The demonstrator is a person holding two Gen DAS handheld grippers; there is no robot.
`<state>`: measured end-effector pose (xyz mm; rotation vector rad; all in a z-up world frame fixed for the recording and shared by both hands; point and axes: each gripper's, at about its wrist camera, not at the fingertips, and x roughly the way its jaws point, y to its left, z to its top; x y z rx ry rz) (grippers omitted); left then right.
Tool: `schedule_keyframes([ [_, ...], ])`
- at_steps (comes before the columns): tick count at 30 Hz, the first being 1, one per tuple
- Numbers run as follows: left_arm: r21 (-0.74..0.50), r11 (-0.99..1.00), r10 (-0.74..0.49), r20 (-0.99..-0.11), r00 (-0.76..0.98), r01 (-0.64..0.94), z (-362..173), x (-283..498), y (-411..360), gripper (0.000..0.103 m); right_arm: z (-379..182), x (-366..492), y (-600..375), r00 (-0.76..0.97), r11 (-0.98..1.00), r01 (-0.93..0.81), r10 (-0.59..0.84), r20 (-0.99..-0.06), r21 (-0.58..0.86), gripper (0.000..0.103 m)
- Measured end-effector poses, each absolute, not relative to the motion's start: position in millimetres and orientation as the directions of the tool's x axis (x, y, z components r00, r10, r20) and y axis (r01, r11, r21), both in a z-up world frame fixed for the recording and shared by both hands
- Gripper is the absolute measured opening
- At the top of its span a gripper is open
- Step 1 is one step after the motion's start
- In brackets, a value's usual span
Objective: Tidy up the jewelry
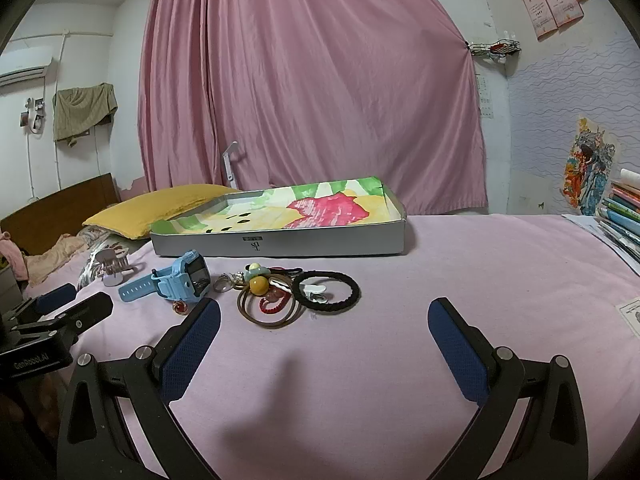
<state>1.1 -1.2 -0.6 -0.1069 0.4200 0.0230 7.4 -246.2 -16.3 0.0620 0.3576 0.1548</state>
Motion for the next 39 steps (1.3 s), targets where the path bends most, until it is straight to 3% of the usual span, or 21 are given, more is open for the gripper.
schedule_keyframes([
  [39, -0.095, 0.995, -0.001, -0.41, 0.912, -0.042, -3.4, 2.6, -8.2, 0.102, -16.4, 10.0, -242.3, 0.926, 0.984, -0.146, 0.171, -0.335, 0.101, 0.102],
])
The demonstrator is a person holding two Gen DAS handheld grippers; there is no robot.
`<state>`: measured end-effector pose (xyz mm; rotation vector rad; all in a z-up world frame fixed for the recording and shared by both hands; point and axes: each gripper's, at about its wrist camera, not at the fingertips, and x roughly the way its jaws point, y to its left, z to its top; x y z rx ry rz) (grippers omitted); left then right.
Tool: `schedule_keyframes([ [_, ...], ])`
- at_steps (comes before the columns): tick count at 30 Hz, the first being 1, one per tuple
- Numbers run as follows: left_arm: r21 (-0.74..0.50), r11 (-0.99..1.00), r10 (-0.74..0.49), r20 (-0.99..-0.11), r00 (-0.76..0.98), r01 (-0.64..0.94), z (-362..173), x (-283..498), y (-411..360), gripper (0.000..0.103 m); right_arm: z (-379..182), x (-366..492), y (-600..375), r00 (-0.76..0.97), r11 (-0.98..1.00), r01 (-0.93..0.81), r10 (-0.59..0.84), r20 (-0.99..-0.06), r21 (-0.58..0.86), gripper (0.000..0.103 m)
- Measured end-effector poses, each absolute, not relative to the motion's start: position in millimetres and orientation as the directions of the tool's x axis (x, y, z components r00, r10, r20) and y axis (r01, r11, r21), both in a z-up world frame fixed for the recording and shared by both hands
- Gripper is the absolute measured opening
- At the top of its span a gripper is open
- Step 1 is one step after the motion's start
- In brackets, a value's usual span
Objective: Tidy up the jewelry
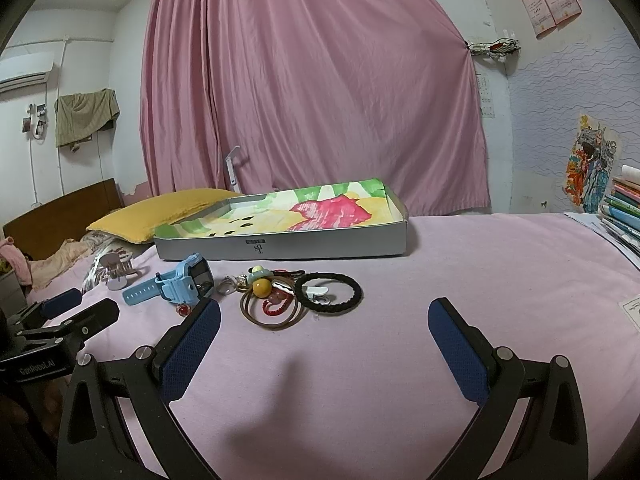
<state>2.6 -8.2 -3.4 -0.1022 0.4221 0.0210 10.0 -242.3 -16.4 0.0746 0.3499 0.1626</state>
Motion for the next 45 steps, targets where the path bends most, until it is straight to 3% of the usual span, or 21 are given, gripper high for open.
schedule_keyframes([
  [33, -0.091, 0.995, 0.0, -0.412, 0.911, -0.041, -3.3, 3.2, -9.2, 0.102, -16.5, 8.6, -245.0, 0.927, 0.983, -0.148, 0.175, -0.331, 0.107, 0.102],
  [45, -0.15, 0.987, -0.114, -0.418, 0.901, 0.055, 10.9, 21.4, -13.7, 0.102, 15.5, 45.5, -257.1, 0.862, 0.977, -0.162, 0.207, -0.462, 0.136, 0.102],
])
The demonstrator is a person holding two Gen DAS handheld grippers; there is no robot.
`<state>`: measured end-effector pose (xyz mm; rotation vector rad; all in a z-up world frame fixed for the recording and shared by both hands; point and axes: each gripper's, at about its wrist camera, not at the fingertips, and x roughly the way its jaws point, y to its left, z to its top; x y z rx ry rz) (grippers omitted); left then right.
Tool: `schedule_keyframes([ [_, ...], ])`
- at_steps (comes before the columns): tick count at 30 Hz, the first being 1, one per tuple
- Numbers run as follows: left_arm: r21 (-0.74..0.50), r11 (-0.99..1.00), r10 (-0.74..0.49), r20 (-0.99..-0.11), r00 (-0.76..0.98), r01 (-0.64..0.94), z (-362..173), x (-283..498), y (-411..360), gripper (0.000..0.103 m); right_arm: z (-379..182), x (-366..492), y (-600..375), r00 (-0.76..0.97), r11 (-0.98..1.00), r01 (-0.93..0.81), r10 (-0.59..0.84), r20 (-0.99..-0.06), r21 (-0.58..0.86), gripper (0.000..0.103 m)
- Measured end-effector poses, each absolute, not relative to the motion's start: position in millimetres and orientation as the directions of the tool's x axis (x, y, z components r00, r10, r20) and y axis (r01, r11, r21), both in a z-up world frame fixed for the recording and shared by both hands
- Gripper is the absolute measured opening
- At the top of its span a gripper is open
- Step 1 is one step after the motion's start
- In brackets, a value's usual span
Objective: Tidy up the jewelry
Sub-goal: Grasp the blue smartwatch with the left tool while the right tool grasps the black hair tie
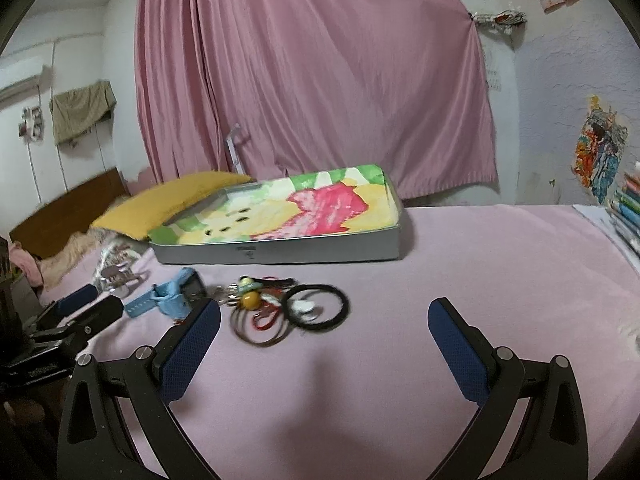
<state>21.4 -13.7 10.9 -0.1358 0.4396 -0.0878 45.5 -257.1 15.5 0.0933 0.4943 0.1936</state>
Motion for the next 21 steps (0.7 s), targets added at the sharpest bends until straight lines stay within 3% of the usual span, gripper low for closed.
schedule_keyframes([
  [3, -0.182, 0.979, -0.166, -0.441, 0.882, 0.093, 16.6, 35.4, -16.8, 0.102, 17.5, 65.7, -261.1, 0.832, 0.979, -0.174, 0.204, -0.516, 0.107, 0.098],
  [5, -0.213, 0.97, -0.202, -0.463, 0.863, 0.112, 17.5, 46.0, -18.1, 0.093, 13.8, 83.8, -263.0, 0.793, 0.975, -0.194, 0.223, -0.568, 0.112, 0.079],
  [10, -0.271, 0.952, -0.272, -0.528, 0.804, 0.144, 17.5, 73.8, -25.1, 0.071, -3.2, 127.9, -260.0, 0.668, 0.955, -0.245, 0.29, -0.685, 0.166, 0.049],
  [17, -0.268, 0.951, -0.289, -0.612, 0.736, 0.151, 16.4, 100.3, -38.2, 0.046, -18.3, 159.3, -239.7, 0.579, 0.943, -0.313, 0.286, -0.763, 0.116, 0.035],
  [21, -0.258, 0.955, -0.284, -0.659, 0.697, 0.145, 14.5, 107.0, -42.9, 0.038, -25.7, 169.8, -226.9, 0.541, 0.933, -0.349, 0.275, -0.794, 0.085, 0.027],
])
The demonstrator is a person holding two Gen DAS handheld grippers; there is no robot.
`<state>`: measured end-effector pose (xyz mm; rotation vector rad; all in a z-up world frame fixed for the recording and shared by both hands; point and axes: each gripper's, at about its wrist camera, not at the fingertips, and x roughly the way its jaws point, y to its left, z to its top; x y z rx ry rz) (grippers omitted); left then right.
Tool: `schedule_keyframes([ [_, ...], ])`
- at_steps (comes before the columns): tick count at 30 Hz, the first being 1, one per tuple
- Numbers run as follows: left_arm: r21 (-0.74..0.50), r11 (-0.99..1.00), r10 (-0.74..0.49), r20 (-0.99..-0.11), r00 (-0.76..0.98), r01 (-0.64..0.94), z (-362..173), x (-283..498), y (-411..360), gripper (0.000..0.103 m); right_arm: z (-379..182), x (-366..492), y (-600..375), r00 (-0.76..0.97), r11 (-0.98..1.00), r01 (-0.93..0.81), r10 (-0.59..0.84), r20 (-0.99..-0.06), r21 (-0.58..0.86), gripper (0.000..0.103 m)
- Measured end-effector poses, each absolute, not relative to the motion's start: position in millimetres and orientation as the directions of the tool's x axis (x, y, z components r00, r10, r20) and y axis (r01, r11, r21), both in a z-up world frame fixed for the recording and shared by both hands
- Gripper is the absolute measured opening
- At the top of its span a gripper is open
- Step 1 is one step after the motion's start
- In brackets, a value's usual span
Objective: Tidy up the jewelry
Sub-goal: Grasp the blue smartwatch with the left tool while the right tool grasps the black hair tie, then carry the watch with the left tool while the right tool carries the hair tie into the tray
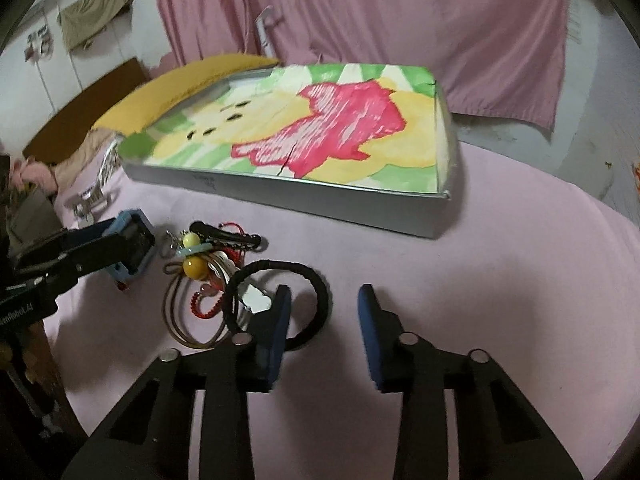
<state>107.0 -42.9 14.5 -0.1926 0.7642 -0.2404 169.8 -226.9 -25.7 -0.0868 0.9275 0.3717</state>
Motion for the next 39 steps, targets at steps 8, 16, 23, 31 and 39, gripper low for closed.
schedule_keyframes([
  [8, -0.234, 0.964, -0.259, -0.726, 0.637, 0.125, 14.8, 117.0, -46.7, 0.028, -25.7, 169.3, -218.6, 0.534, 0.913, -0.408, 0.243, -0.81, 0.005, 0.016],
  [16, -0.227, 0.966, -0.252, -0.745, 0.618, 0.121, 17.5, 119.4, -44.9, 0.022, -19.6, 158.9, -224.8, 0.553, 0.911, -0.408, 0.302, -0.777, 0.064, 0.005],
  [23, -0.279, 0.951, -0.295, -0.677, 0.675, 0.136, 24.1, 101.9, -34.0, 0.017, 8.9, 129.4, -229.5, 0.684, 0.92, -0.38, 0.348, -0.641, 0.094, 0.005],
  [31, -0.305, 0.937, -0.313, -0.505, 0.805, 0.172, 47.1, 82.6, -27.3, 0.016, 45.0, 113.4, -218.7, 0.82, 0.912, -0.393, 0.404, -0.405, 0.115, 0.005],
  [39, -0.237, 0.959, -0.22, -0.292, 0.931, 0.152, 76.0, 90.6, -12.9, 0.016, 61.6, 134.2, -203.7, 0.878, 0.906, -0.38, 0.416, -0.235, 0.186, 0.005],
])
